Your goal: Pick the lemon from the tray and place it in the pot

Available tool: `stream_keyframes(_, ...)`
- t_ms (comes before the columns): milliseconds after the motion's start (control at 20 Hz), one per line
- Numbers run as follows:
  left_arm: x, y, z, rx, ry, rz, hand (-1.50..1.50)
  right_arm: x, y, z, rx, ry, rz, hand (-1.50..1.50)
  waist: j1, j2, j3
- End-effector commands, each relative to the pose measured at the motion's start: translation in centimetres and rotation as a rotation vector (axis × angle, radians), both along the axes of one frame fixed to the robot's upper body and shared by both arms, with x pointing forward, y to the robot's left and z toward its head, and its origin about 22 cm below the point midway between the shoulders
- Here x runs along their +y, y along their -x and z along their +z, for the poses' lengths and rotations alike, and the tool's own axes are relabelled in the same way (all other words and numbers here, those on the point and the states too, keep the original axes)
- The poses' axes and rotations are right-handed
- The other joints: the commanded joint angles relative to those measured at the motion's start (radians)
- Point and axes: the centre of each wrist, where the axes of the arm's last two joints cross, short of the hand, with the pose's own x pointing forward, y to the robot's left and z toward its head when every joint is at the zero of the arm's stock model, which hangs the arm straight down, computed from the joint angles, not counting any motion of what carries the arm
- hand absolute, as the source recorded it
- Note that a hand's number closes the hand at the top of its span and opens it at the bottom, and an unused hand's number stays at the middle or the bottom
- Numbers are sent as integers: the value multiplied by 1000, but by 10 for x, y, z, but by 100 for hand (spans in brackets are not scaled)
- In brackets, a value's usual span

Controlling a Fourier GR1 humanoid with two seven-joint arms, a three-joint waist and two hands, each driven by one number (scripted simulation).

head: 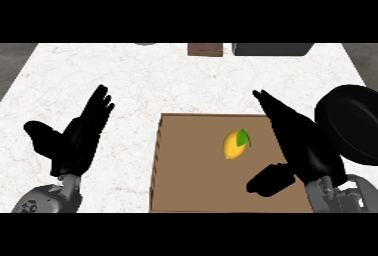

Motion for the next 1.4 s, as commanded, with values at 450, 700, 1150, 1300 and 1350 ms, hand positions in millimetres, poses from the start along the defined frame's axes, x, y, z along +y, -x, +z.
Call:
stream_keyframes(450, -2, -8, 4, 0, 6, -9, 0, 17, 1, -28, 88, 99, -125, -150, -7, 0, 1)
stream_keyframes(700, 4, 0, 4, -4, -1, 14, 0, 48, 2, -44, 58, 94, -121, -150, -2, 0, 1)
stream_keyframes(1150, 4, -14, 6, -16, -24, 15, 0, 47, -35, -56, 138, 150, -209, -150, -4, 3, 1)
stream_keyframes(1300, 4, 7, -1, 2, 4, 4, 0, 45, -27, -49, 154, 146, -230, -150, -3, -2, 1)
stream_keyframes(1350, 13, 4, -6, -7, 3, -5, 0, 25, -45, -67, 171, 162, -217, -150, 0, 2, 1)
